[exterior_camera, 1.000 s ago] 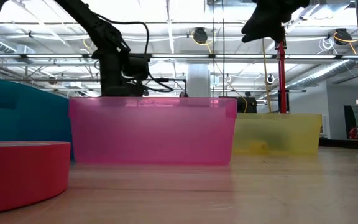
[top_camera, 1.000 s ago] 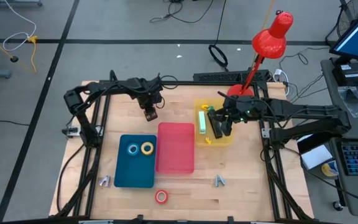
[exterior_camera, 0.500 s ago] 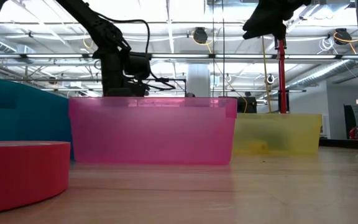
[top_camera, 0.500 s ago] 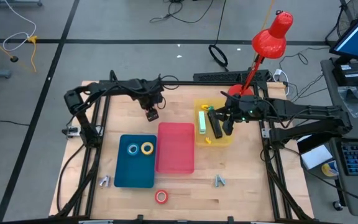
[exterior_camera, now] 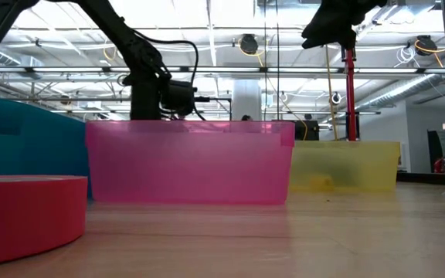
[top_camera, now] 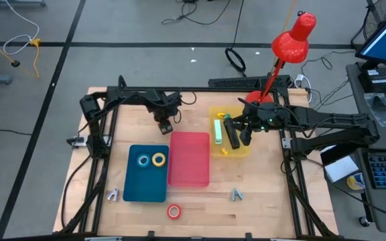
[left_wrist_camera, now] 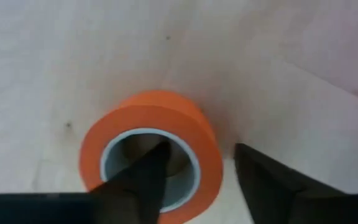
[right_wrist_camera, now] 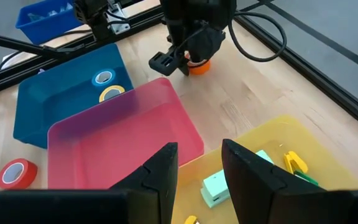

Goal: Pick and place Stapler, Stapler remover, tape
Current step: Put the orange tape into the blue bin

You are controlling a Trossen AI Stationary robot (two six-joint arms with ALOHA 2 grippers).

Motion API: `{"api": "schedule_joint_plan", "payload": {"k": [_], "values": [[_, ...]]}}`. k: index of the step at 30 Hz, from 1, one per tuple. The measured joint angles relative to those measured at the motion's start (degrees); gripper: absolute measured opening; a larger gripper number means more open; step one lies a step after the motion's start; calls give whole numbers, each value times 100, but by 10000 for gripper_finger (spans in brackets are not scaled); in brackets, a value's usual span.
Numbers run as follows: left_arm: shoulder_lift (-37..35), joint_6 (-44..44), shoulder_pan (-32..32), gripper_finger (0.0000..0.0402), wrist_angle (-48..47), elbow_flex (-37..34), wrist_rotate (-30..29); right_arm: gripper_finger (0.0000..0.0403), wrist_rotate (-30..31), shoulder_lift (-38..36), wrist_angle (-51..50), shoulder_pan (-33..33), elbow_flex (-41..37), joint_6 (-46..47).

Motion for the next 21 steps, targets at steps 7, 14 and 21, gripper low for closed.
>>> {"api": "schedule_joint_plan", "payload": {"k": [7, 14, 21], "values": [[-588, 36, 36, 35, -313, -59, -550, 116, -3, 0, 17, 2, 0, -2], [-2218, -462, -119, 35, -1656, -44, -628, 116, -5, 0, 91, 2, 0, -2], [-4018, -865, -1335, 35, -2796, -40, 282, 116, -4, 0, 280, 0, 0, -47]]}}
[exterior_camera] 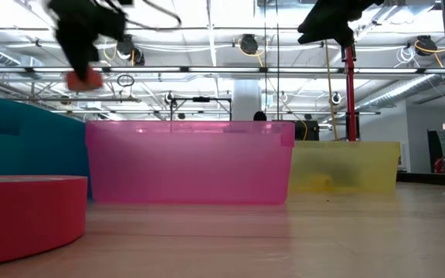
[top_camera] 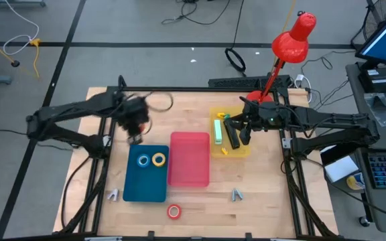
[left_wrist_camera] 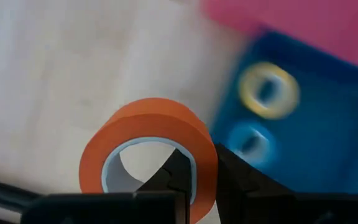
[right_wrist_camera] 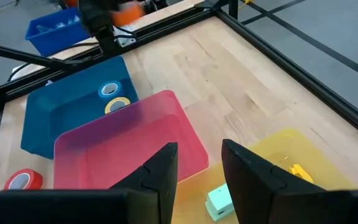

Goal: Pick and place Stapler, Stapler remover, tape
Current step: Put the orange tape into the blue bin

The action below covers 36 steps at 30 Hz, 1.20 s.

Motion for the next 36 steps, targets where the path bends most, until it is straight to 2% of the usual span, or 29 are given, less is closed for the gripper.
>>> {"api": "schedule_joint_plan", "payload": {"k": [4, 7, 11, 17, 25, 36], "values": [[-560, -741, -1210, 35, -276, 1, 143, 116, 2, 0, -1, 0, 0, 8], [-648, -1412, -2189, 35, -244, 3, -34, 116, 2, 0, -1, 0, 0, 8], [-427, -2044, -3258, 35, -120, -41, -328, 116, 19, 0, -1, 0, 0, 11], [278, -2507, -4362, 35, 159, -179, -213, 116, 19, 0, -2, 0, 0, 52], [1011, -2505, -5134, 35, 1042, -507, 12, 116, 21, 0, -3, 0, 0, 48], [1320, -2569, -5233, 35, 2574, -1653, 339, 116, 18, 0, -31, 0, 0, 37]]}}
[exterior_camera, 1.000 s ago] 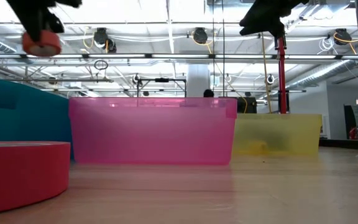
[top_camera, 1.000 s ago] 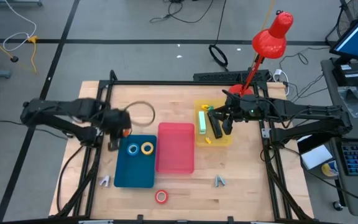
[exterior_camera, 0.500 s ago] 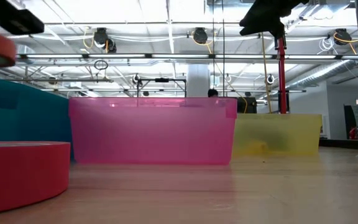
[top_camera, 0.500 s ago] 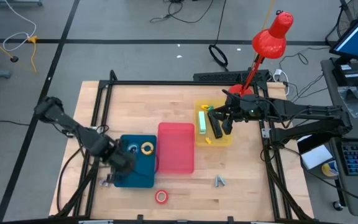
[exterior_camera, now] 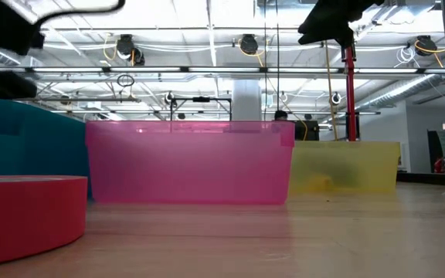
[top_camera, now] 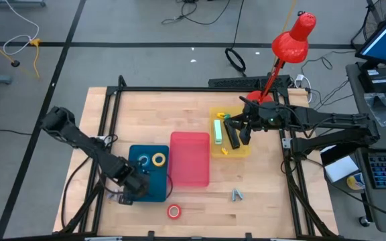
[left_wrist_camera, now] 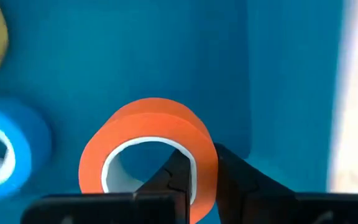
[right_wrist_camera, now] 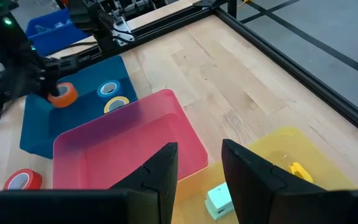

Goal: Pick and place Stapler, Stapler remover, tape
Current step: Put the orange tape into the blue bin

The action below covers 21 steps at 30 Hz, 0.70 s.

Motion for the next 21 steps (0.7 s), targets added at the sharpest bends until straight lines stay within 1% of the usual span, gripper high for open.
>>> {"api": "schedule_joint_plan", "payload": {"k": [3, 7, 12, 16, 21], "values": [[0, -44, 18, 35, 152, -258, -31, 116, -10, 0, 0, 0, 0, 7], [0, -45, 17, 35, 682, -565, -31, 116, -14, 0, -3, 0, 0, -2], [0, -248, 41, 37, 792, -650, -168, 116, -18, 0, -3, 0, 0, -81], [0, -514, 86, 69, 828, -648, -262, 116, -12, 1, -2, 0, 0, -305], [-2, -597, 138, 105, 976, -648, -196, 116, -15, 0, 0, 0, 0, -372]]}}
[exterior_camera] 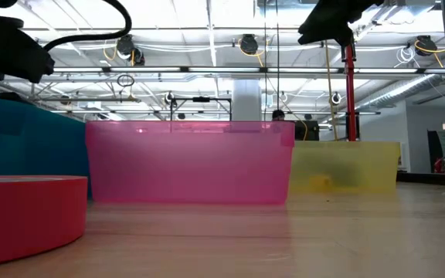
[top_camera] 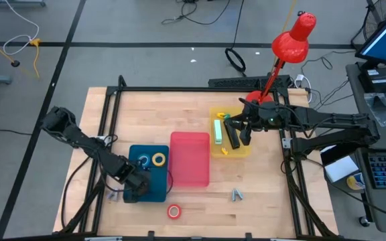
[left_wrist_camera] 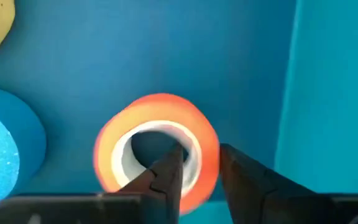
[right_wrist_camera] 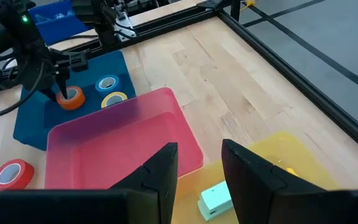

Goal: Pick and place Stapler, Stapler remover, tape
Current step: Put the orange tape into the blue bin, then put the red tape into the blue bin

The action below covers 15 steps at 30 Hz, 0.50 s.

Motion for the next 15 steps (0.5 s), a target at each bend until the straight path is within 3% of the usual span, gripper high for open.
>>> {"api": "schedule_joint_plan", "payload": {"k": [9, 15], "values": [[-58, -479, 25, 164, -22, 61, 253, 116, -6, 0, 0, 0, 0, -111], [-59, -1525, 207, 170, -341, 711, 497, 116, -8, 0, -2, 0, 0, -111]]}}
